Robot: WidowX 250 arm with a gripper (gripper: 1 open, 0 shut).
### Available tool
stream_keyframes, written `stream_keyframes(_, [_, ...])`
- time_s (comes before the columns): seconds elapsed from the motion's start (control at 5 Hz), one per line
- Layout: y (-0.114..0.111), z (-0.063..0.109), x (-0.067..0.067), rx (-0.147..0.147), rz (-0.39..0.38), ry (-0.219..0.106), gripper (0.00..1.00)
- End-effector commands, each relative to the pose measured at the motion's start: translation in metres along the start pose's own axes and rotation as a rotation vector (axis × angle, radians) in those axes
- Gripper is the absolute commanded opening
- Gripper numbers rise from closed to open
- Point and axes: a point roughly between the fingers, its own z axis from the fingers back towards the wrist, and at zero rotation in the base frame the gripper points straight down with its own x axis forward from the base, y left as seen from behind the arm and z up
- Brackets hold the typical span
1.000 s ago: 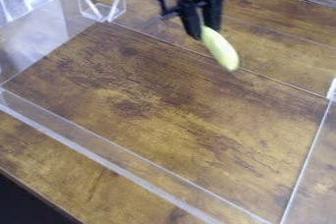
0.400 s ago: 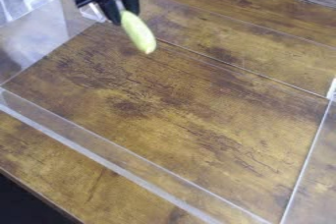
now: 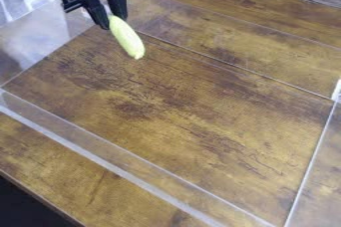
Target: Move the green spoon to the left
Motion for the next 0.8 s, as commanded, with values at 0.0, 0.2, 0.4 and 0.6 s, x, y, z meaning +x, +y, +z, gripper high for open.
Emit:
stream_keyframes(0.0, [-0.004,0.025,-0.001,-0.044,-0.009,-0.073,0.0])
stream_keyframes(0.2, [-0.004,0.02,0.004,-0.029,0.015,-0.094,0.0])
stream_keyframes(0.4, [-0.005,0.015,0.009,-0.017,0.036,-0.114,0.0])
stream_keyframes(0.6, [0.002,0.011,0.013,-0.004,0.046,-0.133,0.0])
